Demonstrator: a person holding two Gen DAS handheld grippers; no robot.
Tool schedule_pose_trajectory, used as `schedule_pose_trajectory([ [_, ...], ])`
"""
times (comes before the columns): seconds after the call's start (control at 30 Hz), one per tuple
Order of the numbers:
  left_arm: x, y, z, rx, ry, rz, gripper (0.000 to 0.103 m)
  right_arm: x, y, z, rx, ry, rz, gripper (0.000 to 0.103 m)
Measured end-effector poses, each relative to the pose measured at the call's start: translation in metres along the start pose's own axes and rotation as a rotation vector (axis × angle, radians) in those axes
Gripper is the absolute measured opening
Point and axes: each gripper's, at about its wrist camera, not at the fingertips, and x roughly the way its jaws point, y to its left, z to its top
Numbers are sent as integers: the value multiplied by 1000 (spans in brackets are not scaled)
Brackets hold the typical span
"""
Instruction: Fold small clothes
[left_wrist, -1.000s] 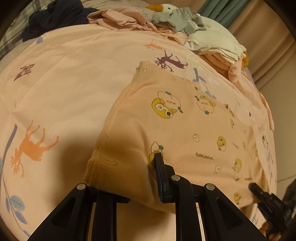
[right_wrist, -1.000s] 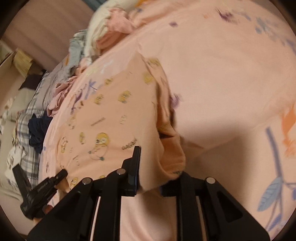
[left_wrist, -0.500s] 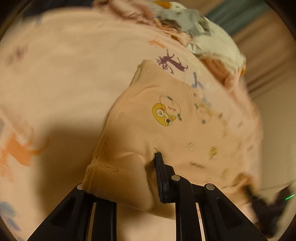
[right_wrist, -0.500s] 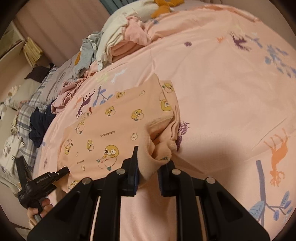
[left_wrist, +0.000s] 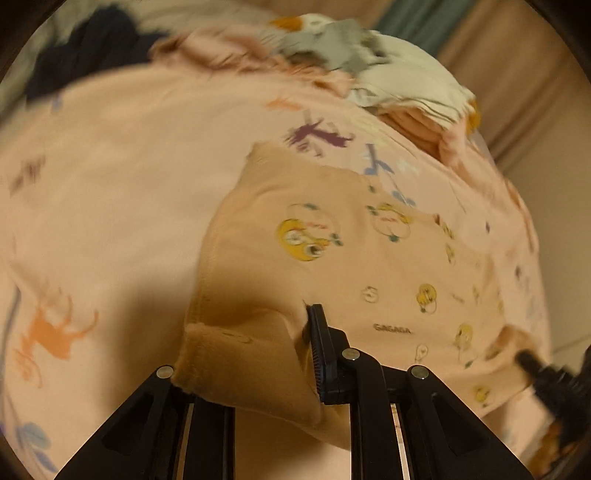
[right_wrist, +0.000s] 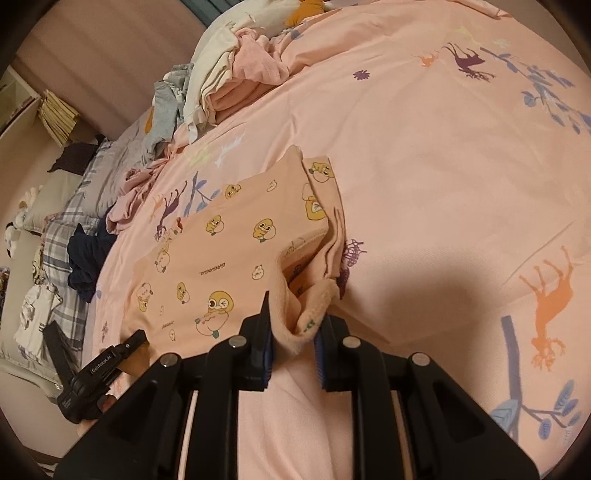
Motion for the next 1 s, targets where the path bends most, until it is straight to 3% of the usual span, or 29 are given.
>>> schedule_pose_trajectory([
  [0.07,-1,-4,2,18,-13,2,17,-3,-3,0,7,12,-33,21],
  [0.2,0,3,7,-35,-13,-31,17,-20,-16,5,38,5,-201,21],
  [0.4,2,-2,10,-53,-48,-30,13,-35,-17,10,10,-62,-40,21],
  [0.5,-2,-14,7,-26,-83,-40,13,-6,-7,8,-28,14,43,21],
  [0.6,-5,-31,5,20,-123,-65,13,22,-7,3,-6,97,39,21],
  [0.67,-5,-41,5,51,-137,-114,13,33,-13,3,25,110,16,19],
  [0.73,-1,-49,5,62,-131,-168,13,31,-18,3,52,111,50,20],
  [0.83,7,-66,0,95,-92,-273,13,19,-23,5,43,61,64,21],
  [0.9,15,-79,-9,120,-26,-333,13,12,-27,8,54,26,62,21],
  [1.0,16,-98,-25,171,72,-468,11,12,-38,10,107,34,147,21],
])
